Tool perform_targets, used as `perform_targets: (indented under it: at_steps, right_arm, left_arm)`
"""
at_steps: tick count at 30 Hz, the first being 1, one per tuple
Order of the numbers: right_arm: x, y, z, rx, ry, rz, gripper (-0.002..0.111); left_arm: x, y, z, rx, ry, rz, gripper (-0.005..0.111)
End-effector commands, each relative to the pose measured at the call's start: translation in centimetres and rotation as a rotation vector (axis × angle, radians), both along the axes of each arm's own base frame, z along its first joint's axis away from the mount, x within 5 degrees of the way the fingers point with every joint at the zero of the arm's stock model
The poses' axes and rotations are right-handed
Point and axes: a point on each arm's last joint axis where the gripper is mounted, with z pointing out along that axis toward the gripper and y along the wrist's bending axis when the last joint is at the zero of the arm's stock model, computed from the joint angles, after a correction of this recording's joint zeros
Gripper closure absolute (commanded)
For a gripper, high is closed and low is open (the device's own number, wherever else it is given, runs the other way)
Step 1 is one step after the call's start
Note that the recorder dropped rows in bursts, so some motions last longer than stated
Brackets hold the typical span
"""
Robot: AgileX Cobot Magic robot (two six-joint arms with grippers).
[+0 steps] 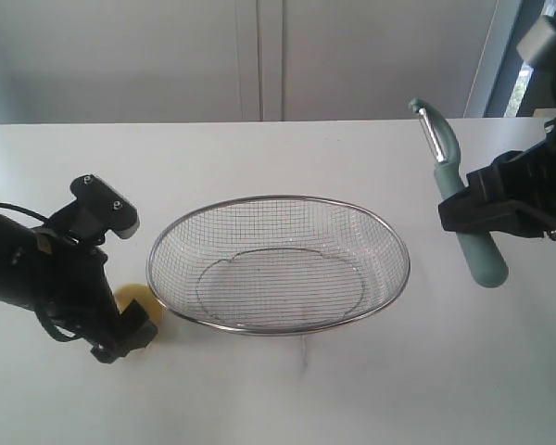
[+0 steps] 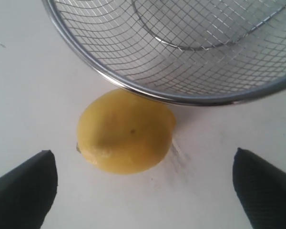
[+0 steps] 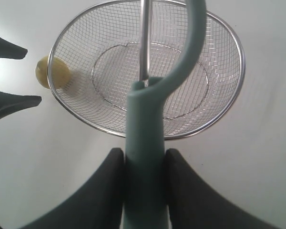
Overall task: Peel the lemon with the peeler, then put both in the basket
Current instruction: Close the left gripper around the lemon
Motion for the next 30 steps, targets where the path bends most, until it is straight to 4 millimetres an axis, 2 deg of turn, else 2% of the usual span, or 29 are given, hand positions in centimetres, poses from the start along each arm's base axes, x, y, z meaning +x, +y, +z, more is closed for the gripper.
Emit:
perform_targets:
  at_steps: [1, 7, 22, 30]
  right_arm:
    - [-0.1, 0.0, 0.1, 0.0, -0.015, 0.0, 0.108]
    - [-0.1, 0.0, 0.1, 0.0, -0.015, 0.0, 0.108]
    - [-0.1, 0.0, 0.1, 0.0, -0.015, 0.0, 0.108]
    - [-0.1, 0.0, 0.1, 0.0, -0.015, 0.0, 0.108]
  left_arm:
    - [0.0, -0.1, -0.7, -0.022, 0.034, 0.054, 0.001]
    - [0.4, -0.3, -2.0, -0.017, 0.068, 0.084, 0.001]
    - [1.4, -0.6, -3.6, -0.031, 0.054, 0.134, 0.001]
    - [1.6, -0.7, -3.7, -0.038, 0.034, 0.138, 0.001]
